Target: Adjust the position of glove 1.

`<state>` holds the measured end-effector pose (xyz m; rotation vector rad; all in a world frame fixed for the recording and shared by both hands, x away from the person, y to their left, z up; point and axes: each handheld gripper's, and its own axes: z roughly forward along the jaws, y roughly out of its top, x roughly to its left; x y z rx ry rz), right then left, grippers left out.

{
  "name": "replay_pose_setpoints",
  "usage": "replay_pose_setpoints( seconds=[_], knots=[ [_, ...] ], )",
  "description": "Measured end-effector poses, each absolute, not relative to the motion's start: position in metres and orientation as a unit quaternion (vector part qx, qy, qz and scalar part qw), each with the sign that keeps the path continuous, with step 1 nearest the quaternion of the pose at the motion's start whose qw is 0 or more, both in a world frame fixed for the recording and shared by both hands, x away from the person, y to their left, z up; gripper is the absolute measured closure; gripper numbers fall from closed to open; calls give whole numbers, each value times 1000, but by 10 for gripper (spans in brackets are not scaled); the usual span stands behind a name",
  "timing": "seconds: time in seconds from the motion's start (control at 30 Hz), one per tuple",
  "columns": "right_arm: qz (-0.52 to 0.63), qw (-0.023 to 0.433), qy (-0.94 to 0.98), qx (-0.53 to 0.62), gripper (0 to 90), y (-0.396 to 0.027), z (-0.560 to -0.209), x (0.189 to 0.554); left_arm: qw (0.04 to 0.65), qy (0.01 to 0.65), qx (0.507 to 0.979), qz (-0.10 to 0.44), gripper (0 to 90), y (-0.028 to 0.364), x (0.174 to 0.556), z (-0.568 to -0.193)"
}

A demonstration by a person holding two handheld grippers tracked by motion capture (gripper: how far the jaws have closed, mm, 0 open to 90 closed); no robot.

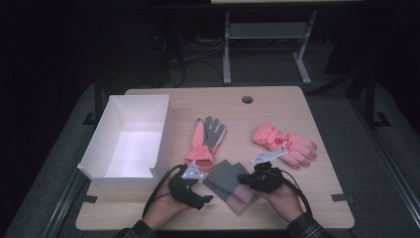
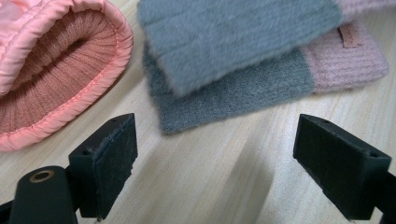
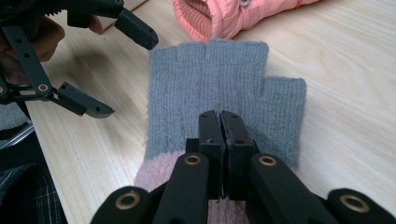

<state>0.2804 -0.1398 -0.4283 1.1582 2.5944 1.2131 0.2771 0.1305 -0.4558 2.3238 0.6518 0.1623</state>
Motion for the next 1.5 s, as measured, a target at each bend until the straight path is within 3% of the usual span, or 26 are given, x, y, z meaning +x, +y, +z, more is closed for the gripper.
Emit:
replay_pose_setpoints(
  seconds=[0.3,0.37,0.47,0.57,0.6,0.7,0.77,0.97,1.5],
  knots=[
    [379,25,846,374,864,-123,-436,280,350,246,901,65,138,131,277,-455],
    [378,27,851,362,737,-121,-436,279,350,251,900,64,157,133,277,-453],
    [389,40,849,356,717,-128,-432,279,362,255,894,71,243,135,275,-449],
    [397,55,846,351,855,-143,-425,280,379,258,886,68,463,139,273,-442],
    [400,64,846,347,892,-152,-423,281,379,257,887,65,581,140,273,-440],
    [387,82,850,348,900,-172,-422,283,377,245,892,41,830,138,270,-438],
    [382,83,851,351,900,-183,-425,285,374,238,896,26,895,132,266,-439],
    [356,71,864,349,900,-198,-438,286,348,196,917,-12,895,103,253,-450],
    [333,40,888,315,900,-180,-448,283,334,174,926,-18,896,73,253,-459]
  ],
)
